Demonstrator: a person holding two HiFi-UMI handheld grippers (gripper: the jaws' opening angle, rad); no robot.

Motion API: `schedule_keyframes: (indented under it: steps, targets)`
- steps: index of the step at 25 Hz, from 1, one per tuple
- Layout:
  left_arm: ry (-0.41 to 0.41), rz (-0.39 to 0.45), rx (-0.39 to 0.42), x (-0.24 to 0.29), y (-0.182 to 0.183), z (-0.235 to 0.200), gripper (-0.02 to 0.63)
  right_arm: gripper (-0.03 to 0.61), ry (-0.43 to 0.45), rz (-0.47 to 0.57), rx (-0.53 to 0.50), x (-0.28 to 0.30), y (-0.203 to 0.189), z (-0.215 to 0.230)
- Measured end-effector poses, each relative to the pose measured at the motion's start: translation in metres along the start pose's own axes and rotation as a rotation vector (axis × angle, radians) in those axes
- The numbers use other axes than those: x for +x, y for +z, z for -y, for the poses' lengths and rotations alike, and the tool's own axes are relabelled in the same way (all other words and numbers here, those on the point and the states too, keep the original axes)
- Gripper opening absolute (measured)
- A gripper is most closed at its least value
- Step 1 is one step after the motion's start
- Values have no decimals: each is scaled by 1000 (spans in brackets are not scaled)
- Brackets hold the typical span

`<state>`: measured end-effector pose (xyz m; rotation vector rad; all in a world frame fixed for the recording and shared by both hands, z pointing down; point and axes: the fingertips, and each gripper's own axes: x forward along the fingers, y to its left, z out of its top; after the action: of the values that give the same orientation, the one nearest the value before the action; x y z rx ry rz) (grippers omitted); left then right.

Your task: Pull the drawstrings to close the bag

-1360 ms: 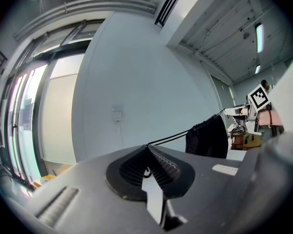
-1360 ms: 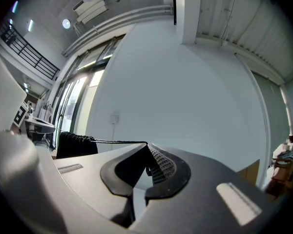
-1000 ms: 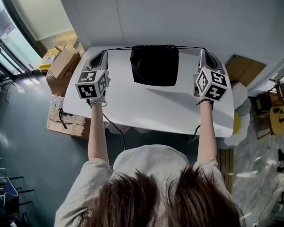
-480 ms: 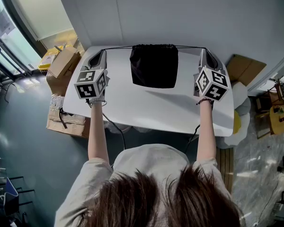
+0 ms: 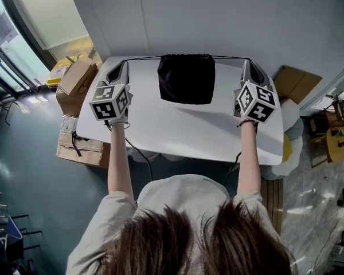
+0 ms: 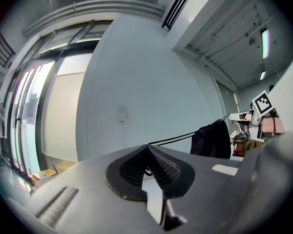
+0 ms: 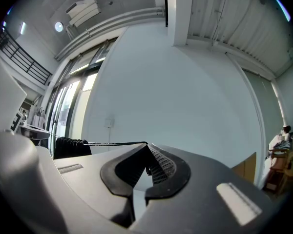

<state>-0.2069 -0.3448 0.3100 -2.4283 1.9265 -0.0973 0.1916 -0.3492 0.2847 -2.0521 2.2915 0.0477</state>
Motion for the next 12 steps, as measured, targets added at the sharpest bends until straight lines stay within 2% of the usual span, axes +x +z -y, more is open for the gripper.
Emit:
schedule_keyframes:
  steps: [12]
  targets:
    - [-7,-1,-26,5,-4,-2,-2,15,-34,-2,34,1,-8,5]
